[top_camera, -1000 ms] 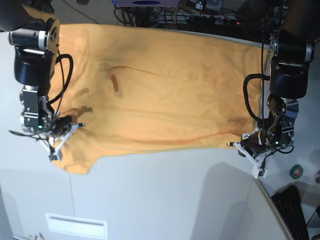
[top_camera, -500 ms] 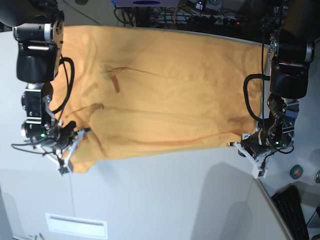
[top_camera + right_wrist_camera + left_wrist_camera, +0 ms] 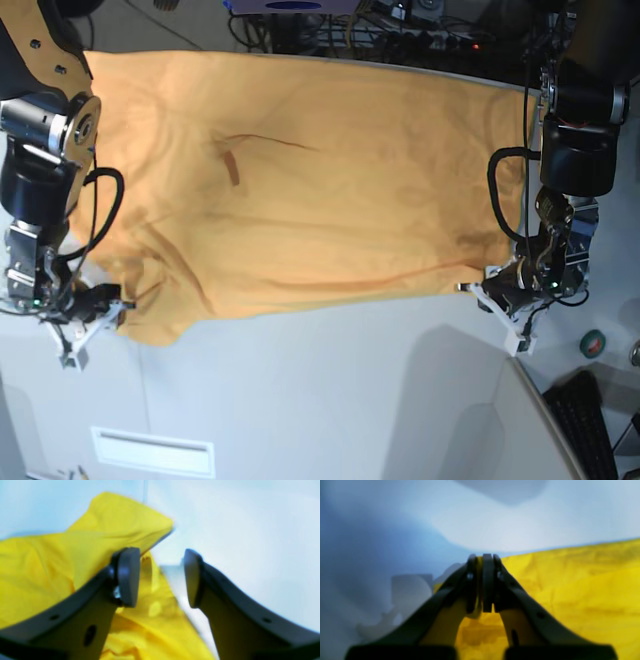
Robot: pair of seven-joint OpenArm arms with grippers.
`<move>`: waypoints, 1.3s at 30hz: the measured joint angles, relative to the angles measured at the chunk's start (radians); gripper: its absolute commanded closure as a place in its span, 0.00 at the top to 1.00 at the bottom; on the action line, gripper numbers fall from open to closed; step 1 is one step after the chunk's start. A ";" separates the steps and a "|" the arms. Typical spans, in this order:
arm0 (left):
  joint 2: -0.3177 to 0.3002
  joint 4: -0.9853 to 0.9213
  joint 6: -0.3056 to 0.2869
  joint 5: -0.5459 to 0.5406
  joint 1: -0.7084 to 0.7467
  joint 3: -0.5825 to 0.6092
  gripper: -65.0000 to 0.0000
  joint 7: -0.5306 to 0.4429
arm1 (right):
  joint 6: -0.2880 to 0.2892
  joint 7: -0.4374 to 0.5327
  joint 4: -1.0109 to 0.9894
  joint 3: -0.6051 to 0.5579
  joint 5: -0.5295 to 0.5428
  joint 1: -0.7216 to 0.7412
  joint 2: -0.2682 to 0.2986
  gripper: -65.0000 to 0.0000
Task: Layout the t-shirt on the table in an organized manner, then fold the t-shirt properly
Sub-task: 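Regrasp the shirt hem corner with the right gripper and pull it taut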
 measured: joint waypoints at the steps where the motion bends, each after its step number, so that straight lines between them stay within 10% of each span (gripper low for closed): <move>1: 0.001 0.000 0.000 -0.002 0.000 0.000 0.00 0.002 | 0.002 0.019 -0.063 0.000 -0.006 0.010 0.003 0.48; 7: -0.001 0.000 0.000 -0.003 0.000 0.001 0.00 0.001 | -0.006 0.229 -0.324 0.000 -0.006 0.080 0.048 0.55; 10: -0.001 0.000 0.000 -0.003 0.000 0.001 0.00 0.001 | -0.118 0.306 -0.355 -0.003 -0.006 0.096 0.053 0.55; 31: -0.003 0.000 0.000 -0.002 0.003 -0.001 0.00 0.001 | -0.119 0.311 -0.402 -0.006 -0.006 0.087 0.047 0.54; 39: -0.003 0.000 0.000 -0.002 0.003 -0.003 0.00 0.001 | -0.119 0.310 -0.402 -0.005 -0.006 0.084 0.044 0.19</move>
